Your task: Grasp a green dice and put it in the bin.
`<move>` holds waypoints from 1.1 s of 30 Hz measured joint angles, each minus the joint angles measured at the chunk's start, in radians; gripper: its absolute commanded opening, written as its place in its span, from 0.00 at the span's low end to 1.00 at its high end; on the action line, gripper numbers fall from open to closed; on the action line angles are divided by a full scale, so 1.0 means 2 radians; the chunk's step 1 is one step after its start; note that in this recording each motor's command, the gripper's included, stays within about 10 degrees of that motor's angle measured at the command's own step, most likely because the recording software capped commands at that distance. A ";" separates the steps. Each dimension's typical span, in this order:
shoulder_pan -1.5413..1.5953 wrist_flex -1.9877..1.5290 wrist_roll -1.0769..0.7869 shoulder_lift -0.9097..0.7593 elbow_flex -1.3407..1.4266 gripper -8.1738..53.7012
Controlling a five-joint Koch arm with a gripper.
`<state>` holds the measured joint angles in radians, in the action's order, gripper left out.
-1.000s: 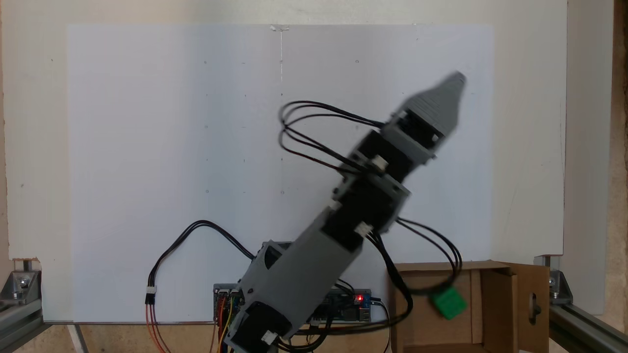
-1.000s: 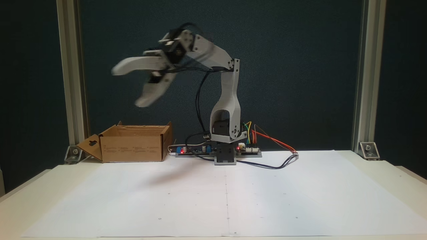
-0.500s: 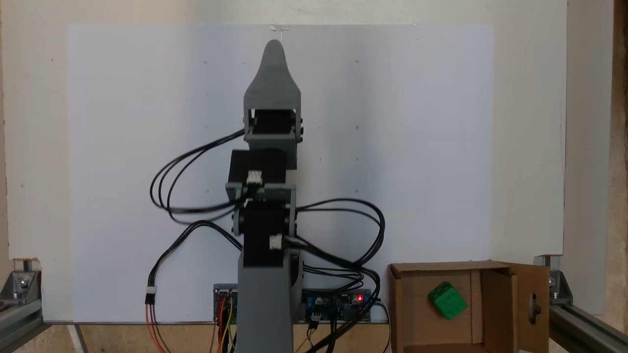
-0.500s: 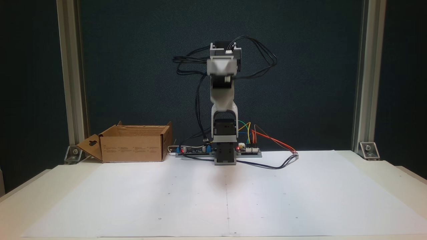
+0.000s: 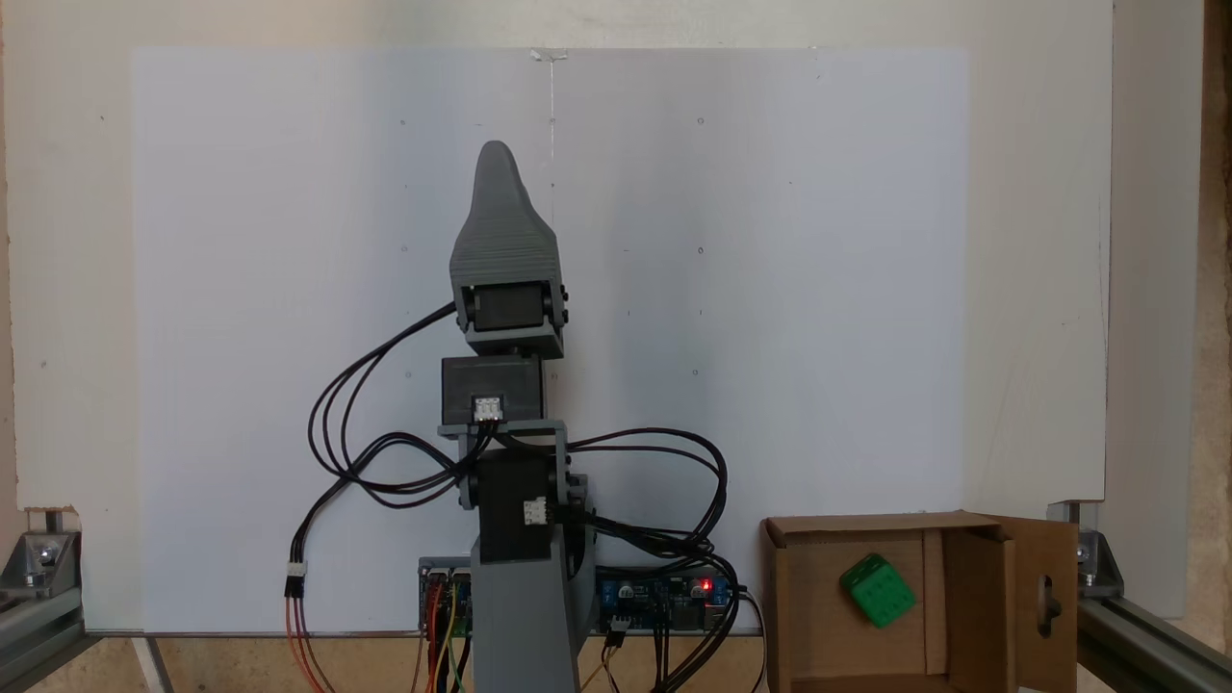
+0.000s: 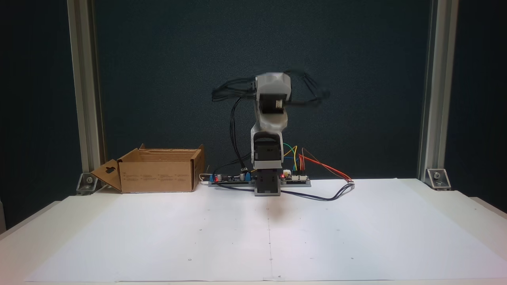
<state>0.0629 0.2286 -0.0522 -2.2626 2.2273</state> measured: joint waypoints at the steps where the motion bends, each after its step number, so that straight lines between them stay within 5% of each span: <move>1: -0.002 0.016 0.000 0.000 0.018 0.88; 15: -0.025 0.298 0.000 0.000 0.247 0.86; 33: -0.083 0.497 0.000 0.000 0.356 0.85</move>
<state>-0.1028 1.2226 -0.0522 -2.2626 2.9391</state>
